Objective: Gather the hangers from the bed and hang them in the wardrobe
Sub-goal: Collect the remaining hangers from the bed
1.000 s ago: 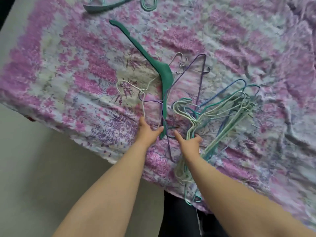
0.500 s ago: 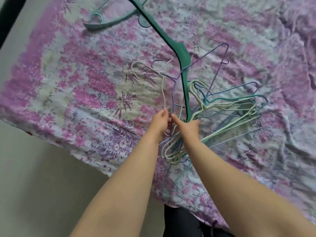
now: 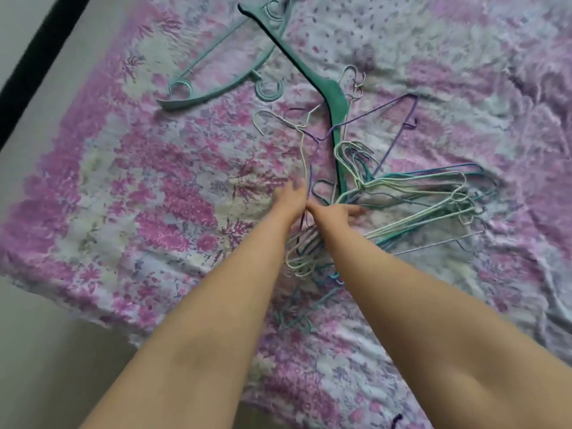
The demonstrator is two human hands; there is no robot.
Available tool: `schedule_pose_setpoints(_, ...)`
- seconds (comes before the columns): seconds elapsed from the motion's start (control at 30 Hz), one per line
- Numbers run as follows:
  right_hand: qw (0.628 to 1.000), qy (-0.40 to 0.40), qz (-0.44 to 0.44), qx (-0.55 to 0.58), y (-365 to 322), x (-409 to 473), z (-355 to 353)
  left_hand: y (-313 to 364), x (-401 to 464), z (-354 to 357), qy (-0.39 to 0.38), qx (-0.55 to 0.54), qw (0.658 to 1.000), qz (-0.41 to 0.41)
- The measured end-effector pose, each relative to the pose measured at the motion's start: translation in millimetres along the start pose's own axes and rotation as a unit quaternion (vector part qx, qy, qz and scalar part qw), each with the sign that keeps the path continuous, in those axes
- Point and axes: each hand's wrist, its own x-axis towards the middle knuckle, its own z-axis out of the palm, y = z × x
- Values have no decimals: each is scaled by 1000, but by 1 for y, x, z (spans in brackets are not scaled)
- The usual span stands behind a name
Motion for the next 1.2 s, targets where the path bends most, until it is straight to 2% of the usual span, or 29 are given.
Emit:
schedule_pose_setpoints(0.1,998,-20,8,-54,-17,-2,1,7,30,-49,155,138,978,22)
schedule_pose_setpoints(0.2,997,-2,51,-58,-23,12,16,17,68,-104,207,241,947,45)
schedule_pose_setpoints(0.3,988,14,125,-94,-26,30,30,29,104,-149,206,324,922,52)
schedule_pose_setpoints(0.43,976,5,118,-181,-29,37,24,30,136,-177,164,366,915,44)
schedule_pose_setpoints(0.53,971,5,91,-220,-31,41,23,26,135,-168,195,402,893,54)
schedule_pose_setpoints(0.63,971,10,75,-226,-24,43,24,16,111,-132,194,428,878,85)
schedule_pose_setpoints(0.7,985,16,26,-172,-19,43,23,-1,85,-103,199,389,895,92)
schedule_pose_setpoints(0.73,988,18,18,-154,-18,40,20,-11,69,-89,190,335,920,78)
schedule_pose_setpoints(0.8,988,21,32,-148,-15,31,13,-35,37,-57,132,193,972,37)
schedule_pose_setpoints(0.87,991,20,0,-136,-7,16,3,-57,3,-28,75,81,994,10)
schedule_pose_setpoints(0.97,992,17,-64,-104,15,-4,-20,-79,-55,6,9,-20,999,-24)
schedule_pose_setpoints(1.03,992,-4,-77,-102,32,-18,-39,-91,-91,21,0,-50,998,-37)
schedule_pose_setpoints(1.1,990,-31,-84,-107,46,-32,-60,-100,-121,29,19,-76,997,-21)
schedule_pose_setpoints(1.2,983,-98,-88,-126,69,-53,-96,-102,-164,36,86,-162,983,17)
